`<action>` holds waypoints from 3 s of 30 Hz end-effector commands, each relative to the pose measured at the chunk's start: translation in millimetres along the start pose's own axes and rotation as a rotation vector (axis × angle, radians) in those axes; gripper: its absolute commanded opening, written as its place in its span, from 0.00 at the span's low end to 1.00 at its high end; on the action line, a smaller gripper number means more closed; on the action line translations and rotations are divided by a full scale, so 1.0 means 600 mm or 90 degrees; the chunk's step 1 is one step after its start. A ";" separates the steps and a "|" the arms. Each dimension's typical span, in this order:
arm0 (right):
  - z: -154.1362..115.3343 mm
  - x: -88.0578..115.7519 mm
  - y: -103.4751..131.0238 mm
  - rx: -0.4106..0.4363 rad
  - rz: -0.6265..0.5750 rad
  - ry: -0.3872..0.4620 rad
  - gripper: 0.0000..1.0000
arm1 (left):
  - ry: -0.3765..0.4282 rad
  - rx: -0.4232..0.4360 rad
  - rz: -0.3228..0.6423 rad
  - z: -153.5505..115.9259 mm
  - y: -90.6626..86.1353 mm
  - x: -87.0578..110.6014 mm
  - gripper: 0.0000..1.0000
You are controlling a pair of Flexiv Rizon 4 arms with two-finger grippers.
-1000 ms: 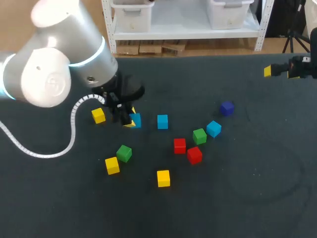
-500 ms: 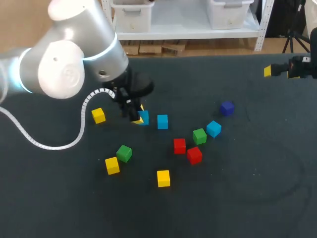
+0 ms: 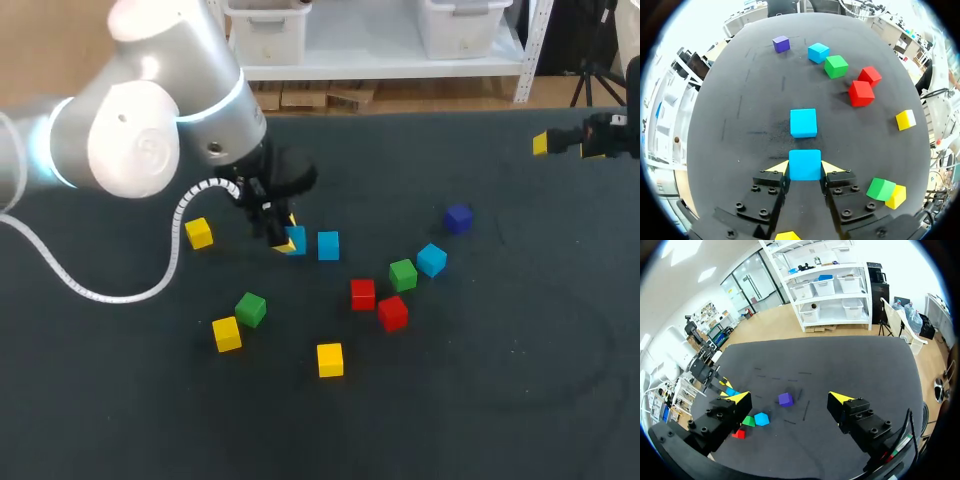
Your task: Place the blue cubes, place green cubes on the blue cubes, place the yellow cubes on the green cubes, then place the red cubes on the yellow cubes, and place purple cube on the red cubes.
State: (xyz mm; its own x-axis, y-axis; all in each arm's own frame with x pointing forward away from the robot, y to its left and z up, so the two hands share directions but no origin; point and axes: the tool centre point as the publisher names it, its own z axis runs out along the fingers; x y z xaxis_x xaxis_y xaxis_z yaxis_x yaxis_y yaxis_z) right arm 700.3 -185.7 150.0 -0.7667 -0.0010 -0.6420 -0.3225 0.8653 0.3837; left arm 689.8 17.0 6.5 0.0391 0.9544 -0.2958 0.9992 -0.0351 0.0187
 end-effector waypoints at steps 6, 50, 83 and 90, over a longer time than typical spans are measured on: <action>0.000 0.000 0.001 0.002 0.000 0.000 1.00 | 0.002 0.009 0.004 0.009 0.006 -0.004 0.00; 0.000 0.000 0.001 0.002 0.000 0.000 1.00 | 0.016 0.018 -0.010 0.017 0.006 0.005 0.00; 0.000 0.000 0.001 0.002 0.000 0.000 1.00 | 0.015 0.021 -0.013 0.018 0.000 0.004 0.00; 0.000 0.000 0.001 0.002 0.000 0.000 1.00 | 0.016 0.022 -0.016 0.017 -0.003 0.007 0.00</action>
State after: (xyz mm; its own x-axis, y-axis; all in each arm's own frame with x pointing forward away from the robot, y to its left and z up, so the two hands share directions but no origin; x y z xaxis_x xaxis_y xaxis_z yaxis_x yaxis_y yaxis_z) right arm 700.3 -185.7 150.0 -0.7667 -0.0010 -0.6420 -0.3225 0.8653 0.3837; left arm 689.4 16.9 -5.5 0.0139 0.9625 -0.2708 0.9996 -0.0204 -0.0214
